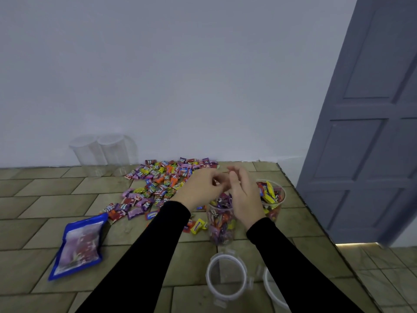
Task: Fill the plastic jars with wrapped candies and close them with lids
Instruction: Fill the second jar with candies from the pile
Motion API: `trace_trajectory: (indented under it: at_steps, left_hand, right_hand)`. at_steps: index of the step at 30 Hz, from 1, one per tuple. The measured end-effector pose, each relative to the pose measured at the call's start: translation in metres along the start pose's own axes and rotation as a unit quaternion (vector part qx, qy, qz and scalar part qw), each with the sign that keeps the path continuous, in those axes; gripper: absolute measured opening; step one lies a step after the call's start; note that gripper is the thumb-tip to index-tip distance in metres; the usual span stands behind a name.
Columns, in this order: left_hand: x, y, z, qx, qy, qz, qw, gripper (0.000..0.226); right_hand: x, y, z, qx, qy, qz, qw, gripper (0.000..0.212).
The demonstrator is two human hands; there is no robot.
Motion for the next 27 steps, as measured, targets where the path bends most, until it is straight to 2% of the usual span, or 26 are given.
trace_trajectory:
  at_steps: [3, 6, 9, 14, 17, 21, 25, 27]
  left_hand:
    - [-0.004, 0.000, -0.012, 0.119, -0.166, 0.027, 0.978, 0.015]
    - [-0.015, 0.001, -0.022, 0.142, -0.275, 0.018, 0.951, 0.022]
    - [-0.024, 0.004, -0.035, 0.161, -0.317, 0.001, 0.935, 0.024]
    - [-0.021, 0.001, -0.040, 0.191, -0.347, 0.043, 0.917, 0.025]
    - [-0.021, 0.001, -0.040, 0.192, -0.343, 0.043, 0.918, 0.025]
    - [-0.019, 0.000, -0.023, 0.152, -0.279, 0.042, 0.947, 0.021]
    - [-0.016, 0.005, 0.014, 0.034, -0.123, 0.020, 0.992, 0.016]
    - [-0.009, 0.013, 0.033, -0.038, -0.052, 0.011, 0.998, 0.016]
  right_hand:
    - [-0.004, 0.008, -0.005, 0.007, -0.017, -0.037, 0.999, 0.035]
    - [-0.002, 0.012, -0.006, -0.006, 0.001, -0.041, 0.999, 0.034]
    - [-0.002, 0.016, -0.004, -0.014, 0.012, -0.056, 0.998, 0.034]
    - [-0.004, 0.021, -0.007, -0.007, 0.034, -0.065, 0.997, 0.038]
    - [-0.001, 0.021, -0.006, -0.002, 0.057, -0.062, 0.996, 0.039]
    - [0.000, 0.017, -0.007, 0.003, 0.099, -0.035, 0.994, 0.038]
    - [0.008, 0.014, -0.006, -0.011, 0.170, -0.003, 0.985, 0.040]
    - [0.017, 0.011, -0.007, -0.011, 0.206, 0.018, 0.978, 0.039]
Point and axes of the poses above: each hand's wrist, its own y-axis away from the middle knuckle, its own z-axis out of the back of the hand, x = y × z, the point moved 7 cm from there along -y, towards the middle knuckle, and after that the axes turned 15 degrees about y, right-handed, at the moved point
